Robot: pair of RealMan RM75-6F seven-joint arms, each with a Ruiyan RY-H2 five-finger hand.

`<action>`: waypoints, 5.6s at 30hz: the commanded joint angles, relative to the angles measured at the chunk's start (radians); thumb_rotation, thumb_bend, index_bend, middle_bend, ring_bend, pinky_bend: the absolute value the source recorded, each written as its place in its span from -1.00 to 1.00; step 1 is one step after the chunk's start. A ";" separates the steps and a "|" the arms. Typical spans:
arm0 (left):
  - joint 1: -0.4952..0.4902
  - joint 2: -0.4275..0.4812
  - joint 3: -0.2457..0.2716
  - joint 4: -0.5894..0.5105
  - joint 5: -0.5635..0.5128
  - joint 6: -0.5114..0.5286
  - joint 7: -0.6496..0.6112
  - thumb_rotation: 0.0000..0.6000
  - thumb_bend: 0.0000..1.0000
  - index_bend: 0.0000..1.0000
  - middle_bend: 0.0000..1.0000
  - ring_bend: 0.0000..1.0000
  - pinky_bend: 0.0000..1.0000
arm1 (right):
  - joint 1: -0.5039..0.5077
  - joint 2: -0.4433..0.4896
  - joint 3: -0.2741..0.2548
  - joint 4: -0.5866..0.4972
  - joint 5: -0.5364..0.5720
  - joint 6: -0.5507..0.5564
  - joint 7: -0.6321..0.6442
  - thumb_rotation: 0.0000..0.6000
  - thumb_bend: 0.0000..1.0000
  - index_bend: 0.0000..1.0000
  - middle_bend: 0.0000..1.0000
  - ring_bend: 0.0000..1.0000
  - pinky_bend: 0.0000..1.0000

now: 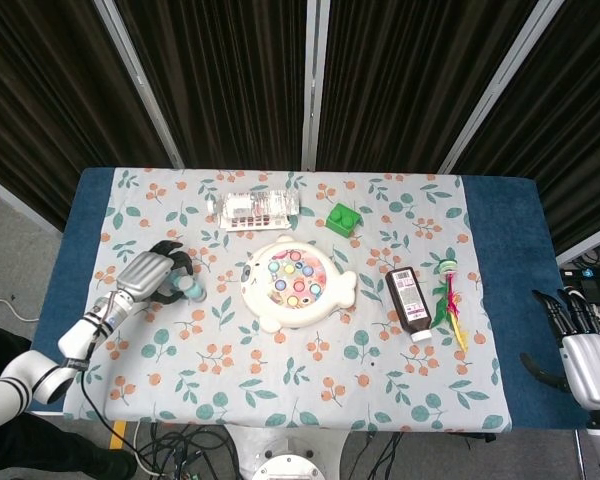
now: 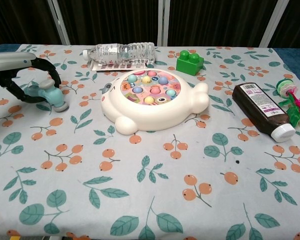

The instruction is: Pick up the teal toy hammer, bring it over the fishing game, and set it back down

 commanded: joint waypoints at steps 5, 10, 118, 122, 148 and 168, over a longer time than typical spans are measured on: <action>-0.004 -0.008 0.012 0.011 -0.003 -0.003 -0.017 1.00 -0.35 -0.17 -0.47 -0.83 -0.85 | -0.001 -0.001 0.001 0.000 0.002 0.000 -0.001 1.00 -0.69 -0.90 -0.71 -1.00 -1.00; -0.005 -0.019 0.016 0.025 -0.004 0.006 -0.030 1.00 -0.33 -0.13 -0.46 -0.82 -0.85 | -0.001 0.000 0.001 -0.003 0.004 -0.002 -0.004 1.00 -0.69 -0.90 -0.70 -1.00 -1.00; -0.383 -0.043 -0.162 -0.078 -0.231 -0.364 -0.053 1.00 0.05 0.23 0.21 -0.11 -0.07 | -0.059 0.003 -0.013 0.042 -0.019 0.069 0.052 1.00 -0.69 -0.89 -0.67 -1.00 -1.00; -0.377 -0.018 -0.172 -0.104 -0.225 -0.351 -0.069 1.00 0.05 0.23 0.21 -0.11 -0.07 | -0.061 0.003 -0.012 0.042 -0.022 0.076 0.051 1.00 -0.69 -0.89 -0.67 -1.00 -1.00; -0.267 0.077 -0.144 -0.194 -0.178 -0.229 -0.149 1.00 0.05 0.23 0.20 -0.11 -0.08 | -0.064 -0.005 -0.010 0.064 -0.026 0.079 0.077 1.00 -0.69 -0.89 -0.67 -1.00 -1.00; -0.102 -0.051 0.014 0.040 -0.056 -0.081 -0.292 1.00 0.04 0.11 0.02 -0.28 -0.36 | -0.055 0.001 -0.013 0.032 -0.036 0.070 0.043 1.00 -0.69 -0.89 -0.67 -1.00 -1.00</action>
